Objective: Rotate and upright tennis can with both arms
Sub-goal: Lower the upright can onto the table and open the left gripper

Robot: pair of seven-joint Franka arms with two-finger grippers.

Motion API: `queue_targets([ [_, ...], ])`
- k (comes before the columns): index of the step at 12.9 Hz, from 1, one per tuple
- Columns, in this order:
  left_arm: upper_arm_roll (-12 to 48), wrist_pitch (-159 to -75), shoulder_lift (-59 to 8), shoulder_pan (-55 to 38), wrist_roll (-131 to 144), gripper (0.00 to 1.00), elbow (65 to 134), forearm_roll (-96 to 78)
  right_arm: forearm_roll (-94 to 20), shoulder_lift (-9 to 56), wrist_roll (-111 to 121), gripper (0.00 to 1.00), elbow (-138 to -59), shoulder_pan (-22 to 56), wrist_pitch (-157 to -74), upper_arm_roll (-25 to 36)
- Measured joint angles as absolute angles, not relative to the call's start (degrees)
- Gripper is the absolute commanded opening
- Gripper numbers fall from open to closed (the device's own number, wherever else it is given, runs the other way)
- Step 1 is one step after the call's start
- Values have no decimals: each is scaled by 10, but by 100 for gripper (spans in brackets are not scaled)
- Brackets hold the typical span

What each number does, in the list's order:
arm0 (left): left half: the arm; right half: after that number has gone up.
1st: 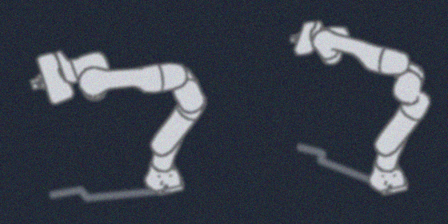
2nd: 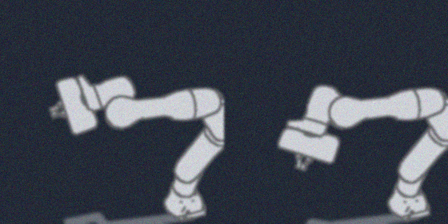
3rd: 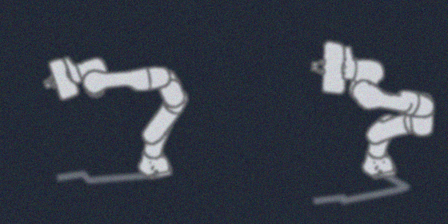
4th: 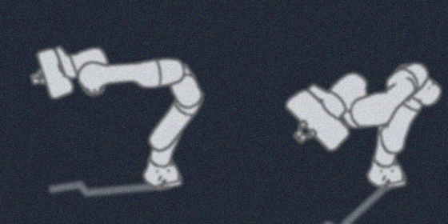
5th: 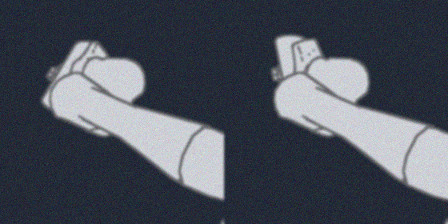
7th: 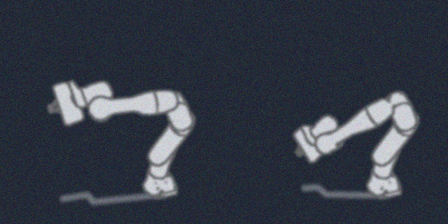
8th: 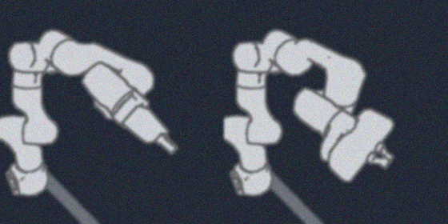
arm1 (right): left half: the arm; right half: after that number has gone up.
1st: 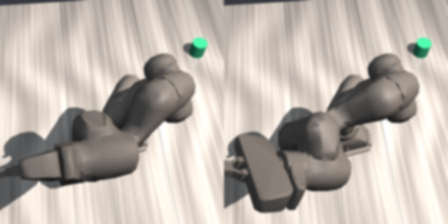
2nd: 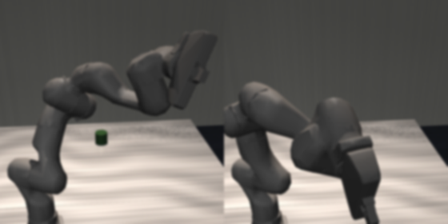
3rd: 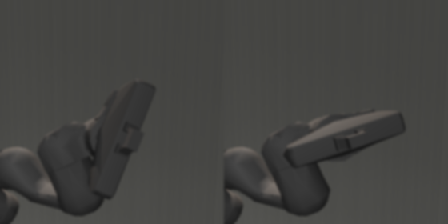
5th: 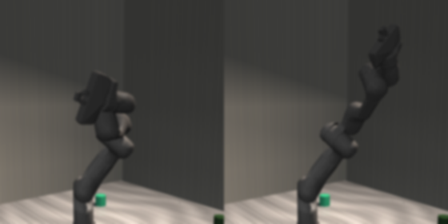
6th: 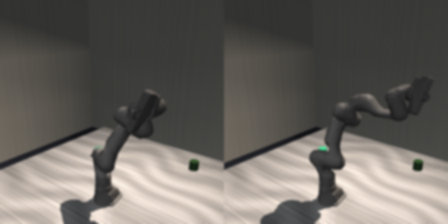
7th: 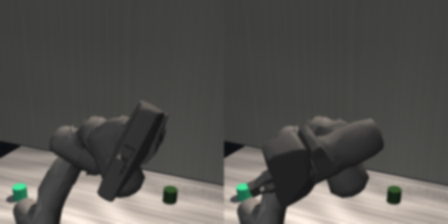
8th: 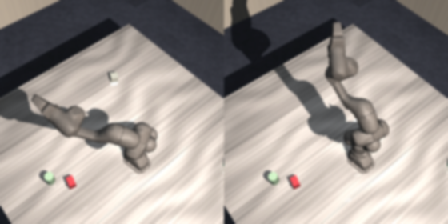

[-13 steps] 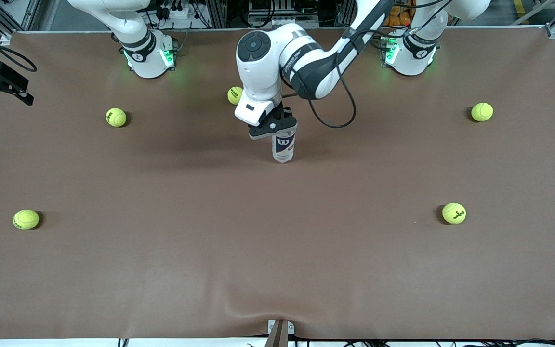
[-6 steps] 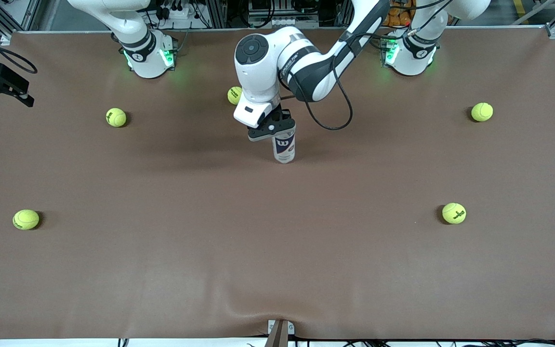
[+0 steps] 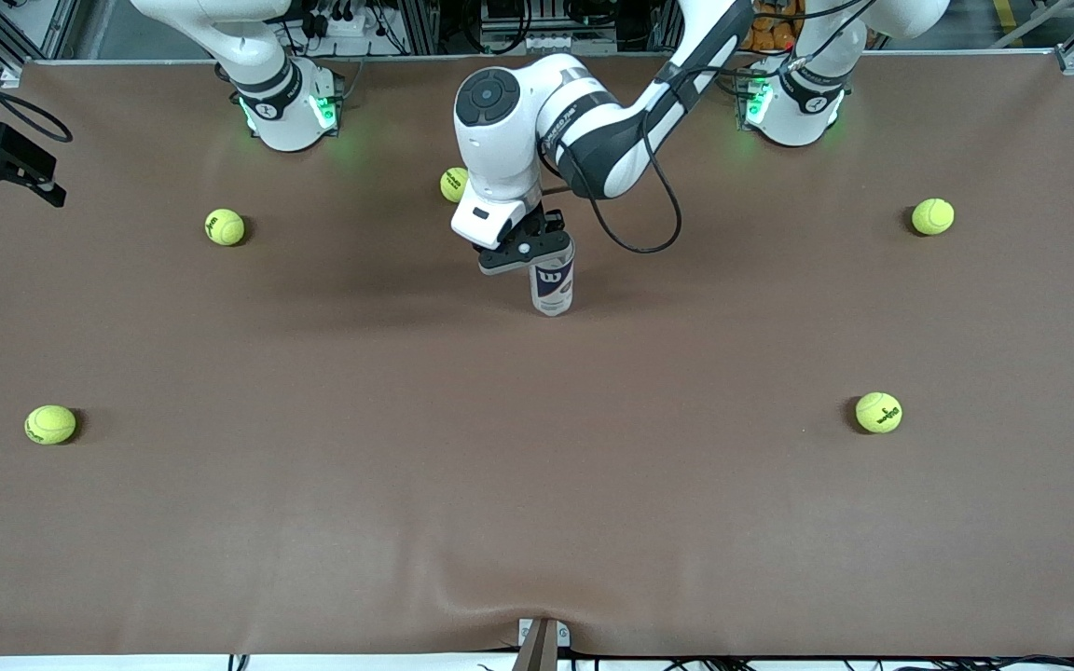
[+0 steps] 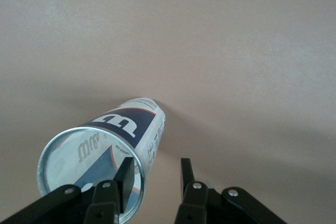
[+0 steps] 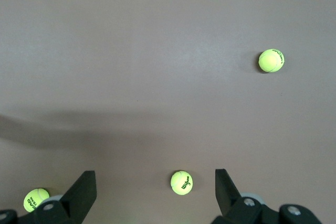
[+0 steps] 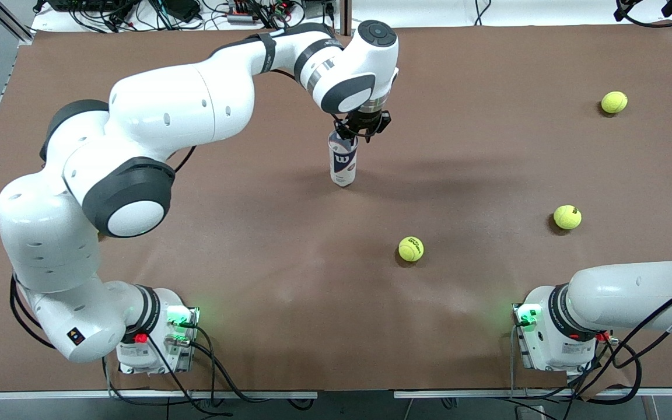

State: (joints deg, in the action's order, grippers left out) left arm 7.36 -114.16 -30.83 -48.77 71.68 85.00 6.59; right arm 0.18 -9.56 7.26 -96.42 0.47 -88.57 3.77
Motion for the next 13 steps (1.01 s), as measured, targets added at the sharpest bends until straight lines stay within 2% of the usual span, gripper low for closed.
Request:
queue_targets([
  [1, 74, -1142, -308, -488, 717, 100, 847, 66, 2, -96, 73, 100, -964, 5, -886, 38],
  [8, 67, -1141, -270, -481, 717, 100, 832, 66, 2, -96, 73, 100, -965, 5, -886, 38],
  [13, 63, -1139, -245, -435, 716, 100, 832, 66, 2, -95, 73, 100, -965, 5, -886, 38],
])
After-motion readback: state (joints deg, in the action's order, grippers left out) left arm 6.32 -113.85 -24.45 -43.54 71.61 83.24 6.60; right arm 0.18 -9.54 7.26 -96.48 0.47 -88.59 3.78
